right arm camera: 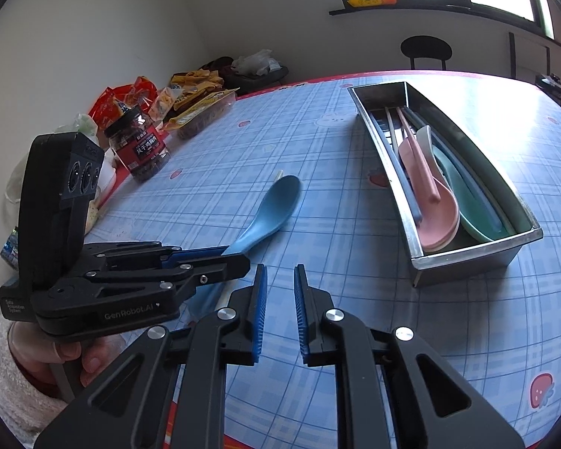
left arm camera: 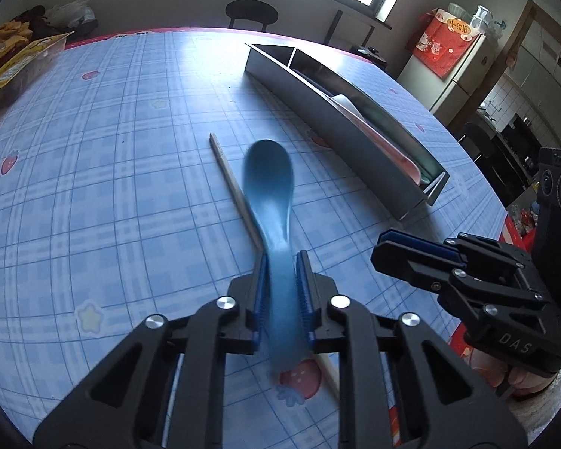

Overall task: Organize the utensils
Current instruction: 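Grasp the blue spoon by its handle with the left gripper, then lift the blue spoon with the left gripper while the right gripper grasps the white chopstick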

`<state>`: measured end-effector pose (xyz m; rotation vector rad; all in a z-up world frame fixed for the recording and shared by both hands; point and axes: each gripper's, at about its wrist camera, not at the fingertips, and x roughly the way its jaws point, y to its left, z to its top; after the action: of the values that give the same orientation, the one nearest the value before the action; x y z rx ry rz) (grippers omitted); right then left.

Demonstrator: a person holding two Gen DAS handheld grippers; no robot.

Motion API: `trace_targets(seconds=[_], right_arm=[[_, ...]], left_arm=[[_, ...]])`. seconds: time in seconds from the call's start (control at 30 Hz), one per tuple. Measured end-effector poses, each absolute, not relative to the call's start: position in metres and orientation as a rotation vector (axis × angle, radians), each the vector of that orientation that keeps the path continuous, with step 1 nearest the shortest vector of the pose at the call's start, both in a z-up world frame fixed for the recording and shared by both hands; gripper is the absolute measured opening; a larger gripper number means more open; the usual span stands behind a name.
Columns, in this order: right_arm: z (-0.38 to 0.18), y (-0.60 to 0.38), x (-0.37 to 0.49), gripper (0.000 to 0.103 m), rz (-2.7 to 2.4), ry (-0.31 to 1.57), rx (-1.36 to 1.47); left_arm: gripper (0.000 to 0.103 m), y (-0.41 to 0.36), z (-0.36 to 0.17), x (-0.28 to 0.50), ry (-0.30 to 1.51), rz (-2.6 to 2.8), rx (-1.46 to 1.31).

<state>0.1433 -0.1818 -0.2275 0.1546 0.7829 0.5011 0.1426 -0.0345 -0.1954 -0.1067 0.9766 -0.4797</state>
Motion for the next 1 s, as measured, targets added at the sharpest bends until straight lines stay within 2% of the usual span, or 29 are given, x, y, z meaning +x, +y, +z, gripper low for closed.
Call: trace_targets(seconds=[0.27, 0.63, 0.7, 0.9, 0.97, 1.0], right_arm=[[-0.231, -0.172, 0.147, 0.015, 0.510, 0.817, 0.116], [-0.230, -0.115, 0.170, 0.017, 0.526, 0.862, -0.045], [-0.234, -0.107, 0.173, 0.021, 0.518, 0.877, -0.071], [-0.239, -0.091, 0.170, 0.023, 0.485, 0.870, -0.190], [-0.239, -0.086, 0.167, 0.020, 0.476, 0.861, -0.240], [-0.239, -0.086, 0.166, 0.013, 0.476, 0.862, -0.246]], left_arm=[[0.018, -0.009, -0.186, 0.133, 0.911, -0.479, -0.224], [0.018, 0.039, -0.165, 0.106, 0.795, -0.340, -0.231], [0.018, 0.044, -0.166, 0.104, 0.791, -0.335, -0.242], [0.018, 0.047, -0.171, 0.103, 0.792, -0.340, -0.261], [0.018, 0.047, -0.172, 0.103, 0.795, -0.344, -0.265], [0.018, 0.047, -0.173, 0.104, 0.796, -0.345, -0.268]])
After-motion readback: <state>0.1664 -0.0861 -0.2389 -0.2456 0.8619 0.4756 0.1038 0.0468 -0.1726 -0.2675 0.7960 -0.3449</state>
